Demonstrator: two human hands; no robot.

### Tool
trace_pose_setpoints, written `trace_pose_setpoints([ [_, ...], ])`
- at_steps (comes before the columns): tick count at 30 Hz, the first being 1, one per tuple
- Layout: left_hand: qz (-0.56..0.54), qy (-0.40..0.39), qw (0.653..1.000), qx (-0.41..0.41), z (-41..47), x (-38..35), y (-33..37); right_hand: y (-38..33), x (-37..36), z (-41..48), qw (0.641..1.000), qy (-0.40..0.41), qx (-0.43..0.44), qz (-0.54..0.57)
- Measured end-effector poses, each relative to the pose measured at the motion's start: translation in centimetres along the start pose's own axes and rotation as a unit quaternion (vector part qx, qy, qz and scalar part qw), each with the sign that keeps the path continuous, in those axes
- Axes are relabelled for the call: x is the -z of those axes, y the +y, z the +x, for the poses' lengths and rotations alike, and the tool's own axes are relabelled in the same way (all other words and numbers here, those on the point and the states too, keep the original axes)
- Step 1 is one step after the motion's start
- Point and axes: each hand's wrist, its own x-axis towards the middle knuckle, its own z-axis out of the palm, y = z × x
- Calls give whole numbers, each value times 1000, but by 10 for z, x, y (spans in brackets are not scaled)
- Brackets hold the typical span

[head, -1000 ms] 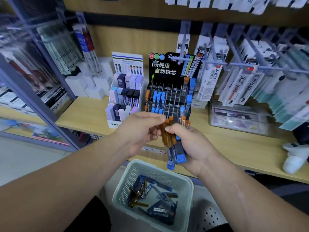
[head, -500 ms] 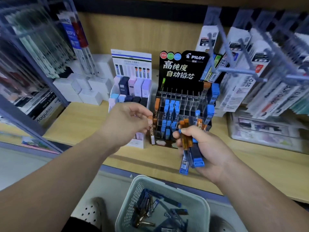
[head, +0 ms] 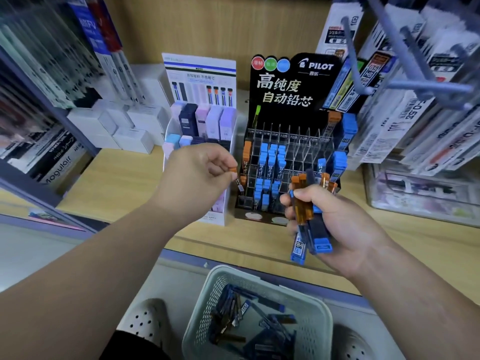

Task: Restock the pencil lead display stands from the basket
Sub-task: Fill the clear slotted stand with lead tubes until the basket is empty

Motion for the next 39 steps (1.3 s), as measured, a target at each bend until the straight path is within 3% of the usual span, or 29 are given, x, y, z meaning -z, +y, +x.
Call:
trace_pose_setpoints([
  [6, 97, 10, 992, -85, -3, -5, 4, -2, 2, -3, 1000, -5, 3, 0],
  [20, 121, 7, 988, -97, 3, -15, 7, -6, 18, -10, 1000, -11, -3, -5],
  [27, 192, 6, 965, -177, 7, -21, -6, -4, 17, -12, 1000, -14, -9, -8],
  [35, 255, -17, 955, -151, 6, -25, -2, -1, 13, -12, 999, -38, -23, -20],
  [37, 214, -20, 969, -124, 4, -23, 2, 0, 11, -12, 999, -41, -26, -24],
  [39, 95, -37, 993, -60, -1, -20, 13, 1, 9, -12, 998, -52, -26, -32],
])
